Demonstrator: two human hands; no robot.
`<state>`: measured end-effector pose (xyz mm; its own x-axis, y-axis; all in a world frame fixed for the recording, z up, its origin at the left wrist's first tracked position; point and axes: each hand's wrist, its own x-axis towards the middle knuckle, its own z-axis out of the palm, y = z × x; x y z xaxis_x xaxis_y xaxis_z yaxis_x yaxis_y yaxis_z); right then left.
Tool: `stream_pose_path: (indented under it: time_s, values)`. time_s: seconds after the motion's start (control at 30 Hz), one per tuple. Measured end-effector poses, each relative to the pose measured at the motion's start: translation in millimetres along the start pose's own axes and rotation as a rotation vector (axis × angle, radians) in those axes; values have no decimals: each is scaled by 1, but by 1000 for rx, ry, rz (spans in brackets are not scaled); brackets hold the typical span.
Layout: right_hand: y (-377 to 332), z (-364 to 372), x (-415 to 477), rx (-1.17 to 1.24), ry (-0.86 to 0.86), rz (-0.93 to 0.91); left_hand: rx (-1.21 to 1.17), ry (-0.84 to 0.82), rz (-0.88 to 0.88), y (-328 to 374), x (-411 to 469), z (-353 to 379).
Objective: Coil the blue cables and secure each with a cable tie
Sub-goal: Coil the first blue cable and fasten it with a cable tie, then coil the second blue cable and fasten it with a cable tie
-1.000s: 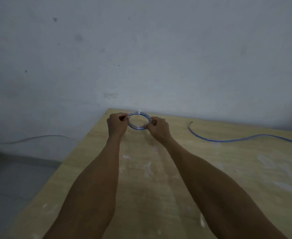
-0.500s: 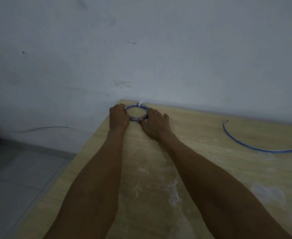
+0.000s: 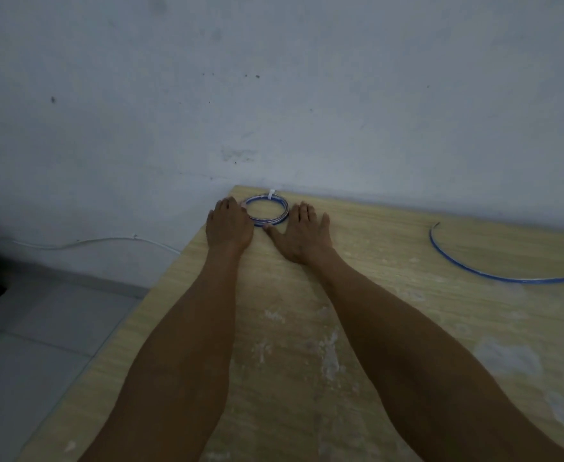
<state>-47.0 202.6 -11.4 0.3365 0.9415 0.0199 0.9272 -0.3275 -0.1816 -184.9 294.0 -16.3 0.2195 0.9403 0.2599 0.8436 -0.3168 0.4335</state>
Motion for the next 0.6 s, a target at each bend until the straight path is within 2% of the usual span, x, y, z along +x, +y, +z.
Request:
stream_pose_path:
  time_s: [0.33, 0.47, 0.6]
  values:
    - [24, -8, -41, -17, -29, -23, 208, -87, -84, 8, -53, -9]
    - [56, -17, -71, -34, -39, -114, 203, -70, -147, 28, -88, -12]
    - [86, -35, -106, -169, 10, -211, 177, -89, -111, 61, -126, -13]
